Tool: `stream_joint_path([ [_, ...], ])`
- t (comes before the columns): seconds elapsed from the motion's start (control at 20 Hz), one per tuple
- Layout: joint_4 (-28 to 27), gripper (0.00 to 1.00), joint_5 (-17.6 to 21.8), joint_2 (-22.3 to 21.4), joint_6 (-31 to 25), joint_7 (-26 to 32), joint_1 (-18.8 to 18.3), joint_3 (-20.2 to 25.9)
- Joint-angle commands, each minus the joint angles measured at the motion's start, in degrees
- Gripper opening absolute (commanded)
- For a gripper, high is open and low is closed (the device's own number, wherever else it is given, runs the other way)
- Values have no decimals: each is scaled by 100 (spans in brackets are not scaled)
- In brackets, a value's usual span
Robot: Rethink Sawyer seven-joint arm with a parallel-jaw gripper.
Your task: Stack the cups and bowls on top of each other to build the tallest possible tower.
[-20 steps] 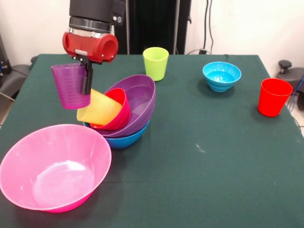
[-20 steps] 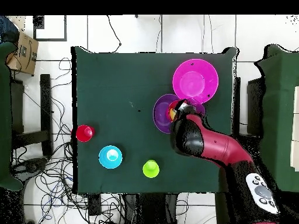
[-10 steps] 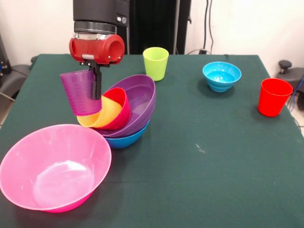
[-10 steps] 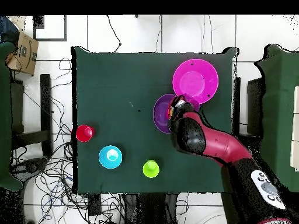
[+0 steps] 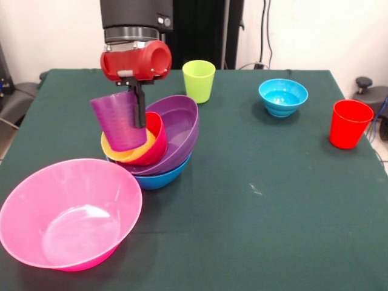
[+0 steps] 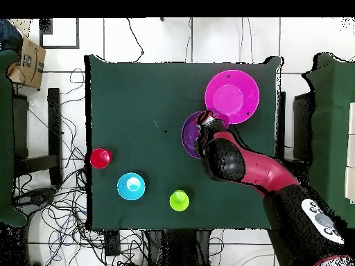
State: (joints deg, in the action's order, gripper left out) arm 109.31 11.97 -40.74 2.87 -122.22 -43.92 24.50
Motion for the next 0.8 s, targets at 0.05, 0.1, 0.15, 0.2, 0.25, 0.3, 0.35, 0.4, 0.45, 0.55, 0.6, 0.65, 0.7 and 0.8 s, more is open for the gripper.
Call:
stream_joint_path([
  [0.05, 506, 0, 382, 422, -1138, 324, -423, 1192],
  [0.1, 587, 0, 336, 428, -1228, 307, -489, 1280],
  [0.15, 709, 0, 275, 477, -1451, 367, -626, 1461],
  [0.2, 794, 0, 226, 470, -1509, 321, -672, 1513],
  [0.25, 864, 0, 225, 458, -1587, 341, -723, 1560],
  [0.3, 898, 0, 232, 441, -1632, 336, -717, 1531],
  [0.35, 947, 0, 232, 446, -1712, 351, -760, 1563],
  [0.4, 974, 0, 240, 436, -1790, 362, -772, 1553],
  [0.45, 988, 0, 262, 436, -1837, 367, -768, 1520],
  [0.55, 1022, 0, 303, 452, -1945, 386, -776, 1486],
  [0.6, 1042, 0, 321, 470, -2004, 399, -789, 1484],
  [0.65, 1063, 0, 334, 468, -2043, 393, -793, 1483],
  [0.7, 1056, 0, 343, 474, -2068, 401, -799, 1493],
  [0.8, 1076, 0, 344, 481, -2106, 382, -815, 1523],
])
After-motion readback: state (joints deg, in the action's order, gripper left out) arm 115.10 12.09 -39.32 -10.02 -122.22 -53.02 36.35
